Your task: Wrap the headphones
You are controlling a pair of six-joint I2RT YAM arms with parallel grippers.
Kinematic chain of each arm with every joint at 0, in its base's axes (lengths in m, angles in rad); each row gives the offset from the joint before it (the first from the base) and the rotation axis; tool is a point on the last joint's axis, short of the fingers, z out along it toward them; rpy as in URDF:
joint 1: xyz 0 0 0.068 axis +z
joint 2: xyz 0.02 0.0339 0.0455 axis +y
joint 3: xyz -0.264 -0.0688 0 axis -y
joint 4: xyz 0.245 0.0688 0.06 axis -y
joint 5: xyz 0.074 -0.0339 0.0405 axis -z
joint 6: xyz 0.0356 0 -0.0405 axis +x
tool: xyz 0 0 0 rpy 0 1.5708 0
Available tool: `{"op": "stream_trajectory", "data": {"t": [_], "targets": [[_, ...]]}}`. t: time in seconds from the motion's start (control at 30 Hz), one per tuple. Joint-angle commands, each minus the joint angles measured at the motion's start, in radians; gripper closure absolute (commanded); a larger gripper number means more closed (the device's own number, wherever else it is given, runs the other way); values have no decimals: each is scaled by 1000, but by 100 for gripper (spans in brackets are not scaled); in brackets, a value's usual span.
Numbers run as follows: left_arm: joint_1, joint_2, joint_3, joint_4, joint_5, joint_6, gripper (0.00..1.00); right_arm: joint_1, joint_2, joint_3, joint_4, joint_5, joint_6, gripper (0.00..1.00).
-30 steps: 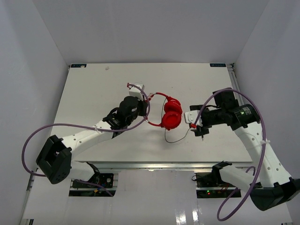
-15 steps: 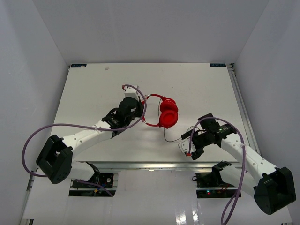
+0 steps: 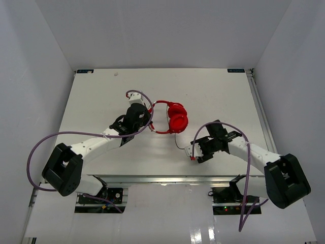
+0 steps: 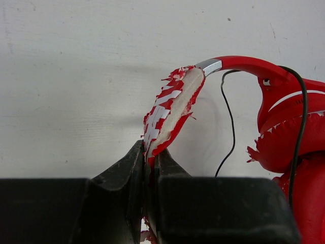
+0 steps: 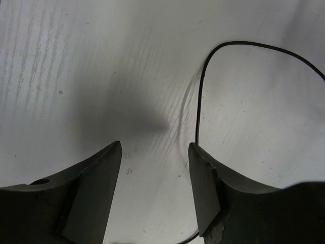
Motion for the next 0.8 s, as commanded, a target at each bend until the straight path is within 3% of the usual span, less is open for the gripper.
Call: {"op": "stream_trajectory", "data": {"t": [0.0,0.3,0.5,0.77], "targets": [[3,-30,9,74,31,-52,100,10,59,64,48,15,48,43],[4,-61,-12,68,34,-59,100,12,101,131,65,-8,90,45],[6,-63,-18,76,41,-62,100,12,68,123,51,-33,80,42],[7,-69,-18,71,43,-69,100,12,196,177,46,39,120,47]]}}
